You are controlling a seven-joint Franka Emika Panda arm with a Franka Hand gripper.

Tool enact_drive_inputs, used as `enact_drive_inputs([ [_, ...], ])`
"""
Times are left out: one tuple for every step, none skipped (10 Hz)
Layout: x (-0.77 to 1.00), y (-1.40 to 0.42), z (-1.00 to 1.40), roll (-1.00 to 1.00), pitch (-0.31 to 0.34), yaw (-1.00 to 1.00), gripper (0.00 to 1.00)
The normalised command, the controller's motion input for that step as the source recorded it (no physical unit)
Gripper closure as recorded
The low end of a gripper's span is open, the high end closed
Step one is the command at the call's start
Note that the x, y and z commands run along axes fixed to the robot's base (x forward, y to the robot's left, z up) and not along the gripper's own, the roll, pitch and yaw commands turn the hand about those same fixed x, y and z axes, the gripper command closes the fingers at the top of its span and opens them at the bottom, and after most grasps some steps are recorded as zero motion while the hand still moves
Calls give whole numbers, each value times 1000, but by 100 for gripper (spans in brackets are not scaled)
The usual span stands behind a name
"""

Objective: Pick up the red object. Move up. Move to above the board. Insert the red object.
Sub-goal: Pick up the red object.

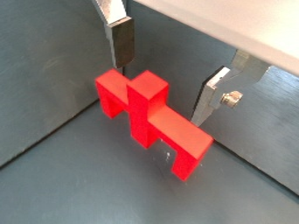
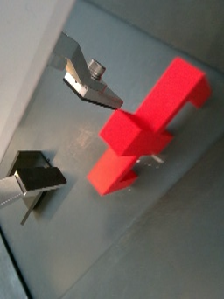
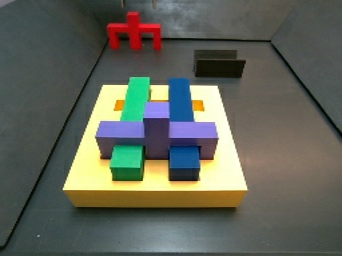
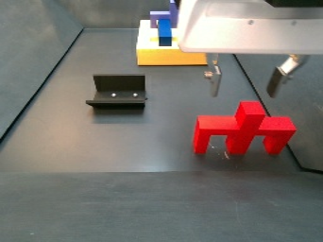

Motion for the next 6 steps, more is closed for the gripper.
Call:
enact_drive_inputs([
  [-100,91,-237,29,-51,-154,0],
  [-306,146,-320,81,-71,-194,0],
  [-131,77,-317,74,-74,-83,0],
  [-34,100,-357,83,-60,-14,0],
  [-100,171,-280,61,-40,-26,0],
  [0,26,-114,3,-7,0,0],
])
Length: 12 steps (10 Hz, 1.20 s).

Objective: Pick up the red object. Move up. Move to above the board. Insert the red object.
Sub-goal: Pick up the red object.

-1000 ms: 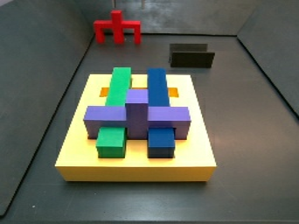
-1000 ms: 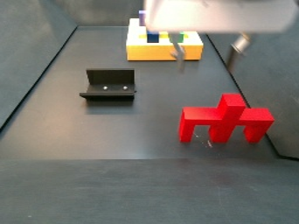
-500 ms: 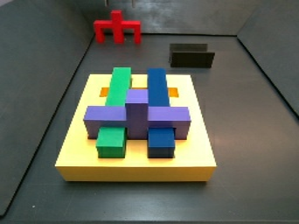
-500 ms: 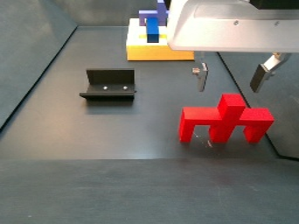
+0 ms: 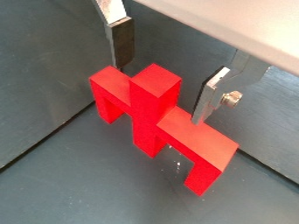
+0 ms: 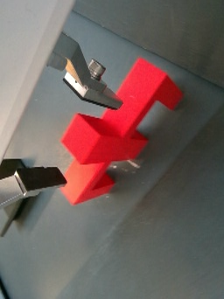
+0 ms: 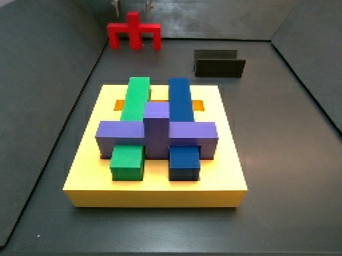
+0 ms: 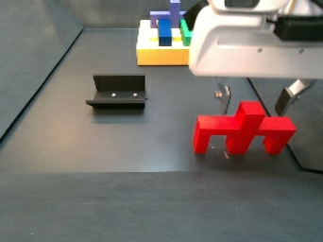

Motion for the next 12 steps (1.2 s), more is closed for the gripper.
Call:
enact_drive_inputs([
  [0,0,-51,0,0,120,0],
  [26,0,0,0,0,263,0],
  [43,0,0,0,0,314,0],
  [14,-57,0,0,0,306,0],
  [0,-23,-77,26,-10,126,0],
  [-26,0,-131,39,-17,0,0],
  [-77,0,-203,54,-29,-63,0],
  [-89,0,-237,64,-34,-86,0],
  [-54,0,-194,94,0,-211,0],
  [-20,0,-143,96,0,-211,0],
  [0,0,-200,74,0,-183,0],
  [0,0,-86,54,0,-137,0],
])
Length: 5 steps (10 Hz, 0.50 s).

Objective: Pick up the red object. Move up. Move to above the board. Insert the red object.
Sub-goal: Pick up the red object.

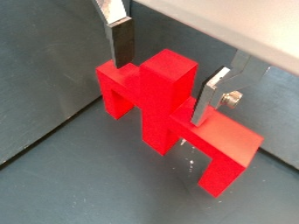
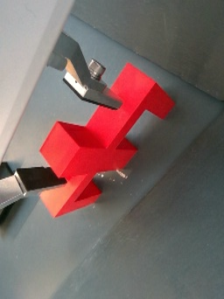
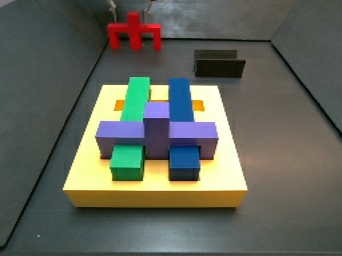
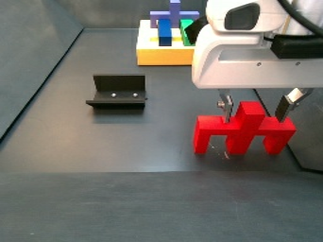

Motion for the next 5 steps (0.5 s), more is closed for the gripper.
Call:
enact_drive_inputs([
  [0,0,0,0,0,0,0],
  [0,0,0,0,0,0,100],
  [0,0,0,0,0,0,100],
  [0,0,0,0,0,0,100],
  [0,0,0,0,0,0,100],
])
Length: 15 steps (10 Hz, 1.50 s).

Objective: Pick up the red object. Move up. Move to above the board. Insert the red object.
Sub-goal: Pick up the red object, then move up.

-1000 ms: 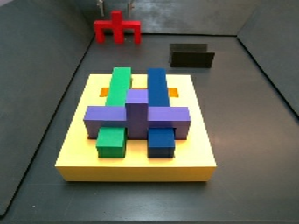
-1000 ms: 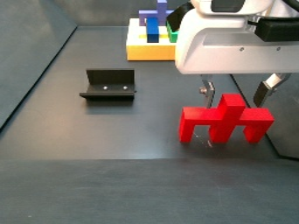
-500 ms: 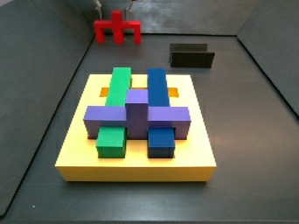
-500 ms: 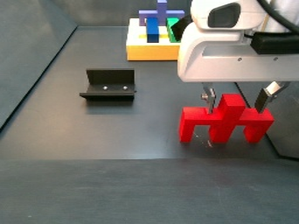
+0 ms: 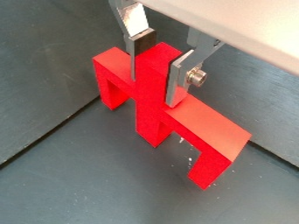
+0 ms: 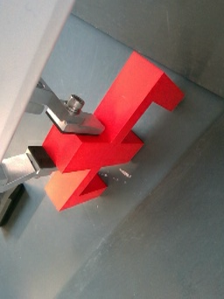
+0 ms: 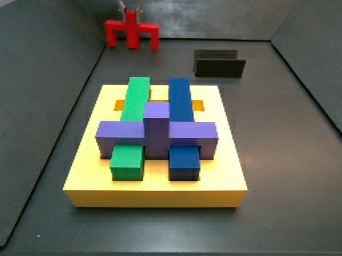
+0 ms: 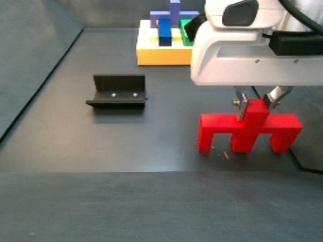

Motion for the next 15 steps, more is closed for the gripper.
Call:
enact_drive_inputs([
  [0,0,0,0,0,0,100],
  [0,0,0,0,0,0,100],
  [0,0,0,0,0,0,100],
  [0,0,0,0,0,0,100],
  [0,0,0,0,0,0,100],
  [0,0,0,0,0,0,100],
  [0,0,0,0,0,0,100],
  [0,0,0,0,0,0,100],
  [0,0,0,0,0,0,100],
  [0,0,0,0,0,0,100],
  [0,0,0,0,0,0,100],
  [0,0,0,0,0,0,100],
  [0,0,833,0,0,0,100],
  [-46,-27,792,-10,27,2,100],
  [-103,-36,493,31,57,5,100],
])
